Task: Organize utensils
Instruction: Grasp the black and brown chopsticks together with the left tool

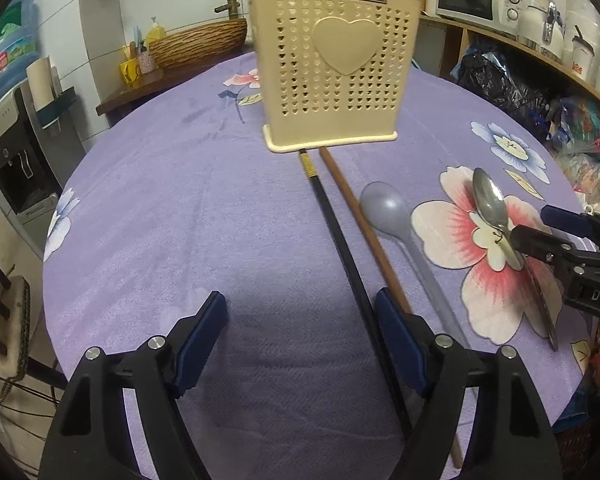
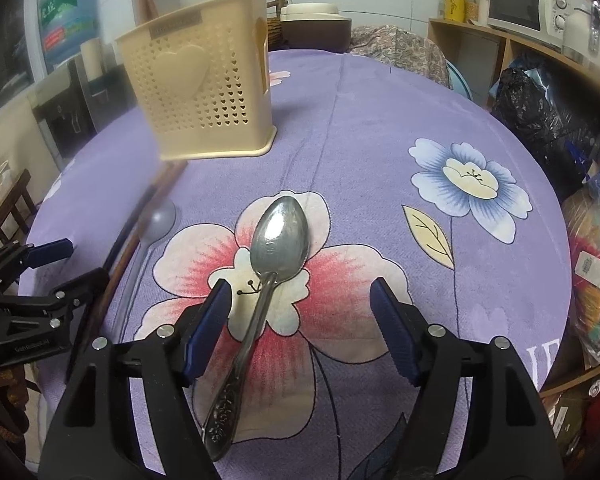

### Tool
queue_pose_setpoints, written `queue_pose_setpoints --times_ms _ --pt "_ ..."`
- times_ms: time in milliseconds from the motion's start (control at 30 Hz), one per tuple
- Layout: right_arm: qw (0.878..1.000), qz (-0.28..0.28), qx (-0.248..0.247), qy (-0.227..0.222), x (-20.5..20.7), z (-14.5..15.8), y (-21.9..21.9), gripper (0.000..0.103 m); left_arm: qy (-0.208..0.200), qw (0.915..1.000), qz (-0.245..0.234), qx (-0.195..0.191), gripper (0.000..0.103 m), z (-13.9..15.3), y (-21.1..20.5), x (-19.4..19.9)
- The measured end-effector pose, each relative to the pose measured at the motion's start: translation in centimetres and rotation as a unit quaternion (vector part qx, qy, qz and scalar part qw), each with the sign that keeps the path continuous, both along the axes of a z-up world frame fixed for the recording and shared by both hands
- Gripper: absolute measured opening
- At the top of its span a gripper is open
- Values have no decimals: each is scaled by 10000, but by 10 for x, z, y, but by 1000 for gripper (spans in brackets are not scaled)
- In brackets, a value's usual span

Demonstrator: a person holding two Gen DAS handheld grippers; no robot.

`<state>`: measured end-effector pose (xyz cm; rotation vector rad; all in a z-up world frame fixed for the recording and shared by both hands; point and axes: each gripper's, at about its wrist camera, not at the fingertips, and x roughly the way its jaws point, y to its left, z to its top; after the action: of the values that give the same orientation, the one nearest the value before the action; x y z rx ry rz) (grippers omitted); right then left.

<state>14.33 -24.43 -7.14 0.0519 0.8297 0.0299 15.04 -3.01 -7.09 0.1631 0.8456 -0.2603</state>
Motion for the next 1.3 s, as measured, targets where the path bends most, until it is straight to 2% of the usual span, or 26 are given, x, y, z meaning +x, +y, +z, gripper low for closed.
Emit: queue_pose_setpoints --times_ms 200,467,533,600,800,1000,1300 --pt "10000 -71 52 24 -1 -2 -5 77 23 9998 207 -53 73 0 24 3" --pt "9999 -24 83 64 4 -2 2 77 86 9999 -59 3 71 1 12 24" --pt "9999 -40 137 97 7 -3 2 77 119 9998 -152 14 68 2 7 32" --pt "9997 -48 190 132 9 -3 2 77 143 9996 -254 34 59 4 1 41" --pt "9997 -17 150 195 17 -5 10 76 210 9991 -365 64 44 6 -11 58" --pt "9997 -65 134 211 20 -7 12 68 254 9989 -389 66 37 6 -21 70" --pt "9997 -13 -11 228 29 -7 19 55 272 9990 -345 113 31 8 -32 84"
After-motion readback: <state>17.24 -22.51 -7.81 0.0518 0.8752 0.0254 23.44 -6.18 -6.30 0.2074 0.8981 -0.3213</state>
